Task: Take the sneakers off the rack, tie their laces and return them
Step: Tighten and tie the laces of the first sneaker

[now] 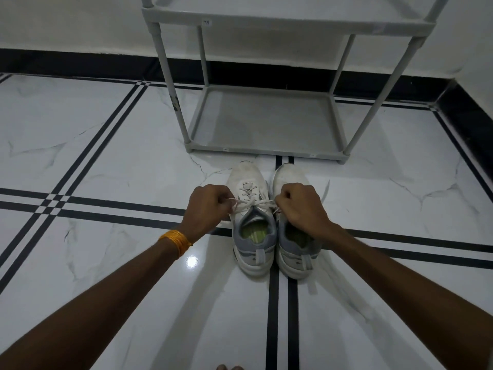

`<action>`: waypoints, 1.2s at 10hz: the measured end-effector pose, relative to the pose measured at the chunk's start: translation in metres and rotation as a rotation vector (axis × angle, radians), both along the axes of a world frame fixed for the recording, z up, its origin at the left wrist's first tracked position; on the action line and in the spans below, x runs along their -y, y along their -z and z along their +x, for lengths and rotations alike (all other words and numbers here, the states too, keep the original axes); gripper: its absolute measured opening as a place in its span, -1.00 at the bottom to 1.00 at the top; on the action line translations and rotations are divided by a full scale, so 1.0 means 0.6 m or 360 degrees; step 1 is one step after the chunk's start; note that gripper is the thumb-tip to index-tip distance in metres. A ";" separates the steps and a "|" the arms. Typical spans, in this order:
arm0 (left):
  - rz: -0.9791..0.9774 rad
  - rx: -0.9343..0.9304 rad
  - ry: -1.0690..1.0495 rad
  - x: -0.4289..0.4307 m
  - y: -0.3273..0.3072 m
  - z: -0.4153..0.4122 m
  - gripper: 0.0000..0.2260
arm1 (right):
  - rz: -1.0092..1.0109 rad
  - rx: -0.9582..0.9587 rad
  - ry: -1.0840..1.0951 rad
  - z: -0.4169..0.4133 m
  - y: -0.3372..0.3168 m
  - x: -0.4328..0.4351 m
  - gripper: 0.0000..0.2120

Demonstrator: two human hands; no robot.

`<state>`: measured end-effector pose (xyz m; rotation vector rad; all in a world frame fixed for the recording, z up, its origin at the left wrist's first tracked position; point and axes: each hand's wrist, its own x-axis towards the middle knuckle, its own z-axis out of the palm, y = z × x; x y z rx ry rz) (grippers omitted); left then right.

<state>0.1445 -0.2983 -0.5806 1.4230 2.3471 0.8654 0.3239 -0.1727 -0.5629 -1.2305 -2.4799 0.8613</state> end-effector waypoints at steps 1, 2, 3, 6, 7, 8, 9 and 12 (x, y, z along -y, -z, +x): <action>0.0091 0.0222 -0.0340 -0.008 0.009 0.008 -0.87 | 0.0150 0.0047 -0.0046 0.000 0.005 0.005 -0.73; 0.0037 -0.0099 -0.0517 -0.017 0.011 0.022 -0.87 | 0.0774 0.0356 -0.0216 0.005 0.010 0.009 -0.86; -0.0021 -0.0708 -0.0240 -0.019 0.014 0.029 -0.76 | 0.0961 0.0643 -0.0286 0.011 0.013 0.008 -0.88; -0.0022 0.1816 -0.1129 -0.031 0.015 -0.006 -0.91 | 0.0318 0.0437 -0.0157 0.019 0.004 -0.024 -0.71; -0.0126 0.1266 -0.0934 -0.011 0.015 -0.003 -0.92 | 0.0445 0.0489 -0.0222 0.023 0.008 -0.022 -0.74; -0.0170 -0.0470 -0.0291 0.010 0.028 -0.017 -0.83 | 0.0606 0.0543 -0.0295 0.026 0.011 -0.022 -0.92; -0.0137 -0.0171 -0.0365 0.009 0.033 -0.024 -0.85 | 0.0763 0.0698 -0.0392 0.027 0.002 -0.021 -0.89; -0.0068 0.0990 -0.0831 0.013 0.041 -0.031 -0.92 | 0.0502 0.0541 -0.0367 0.036 0.009 -0.027 -0.87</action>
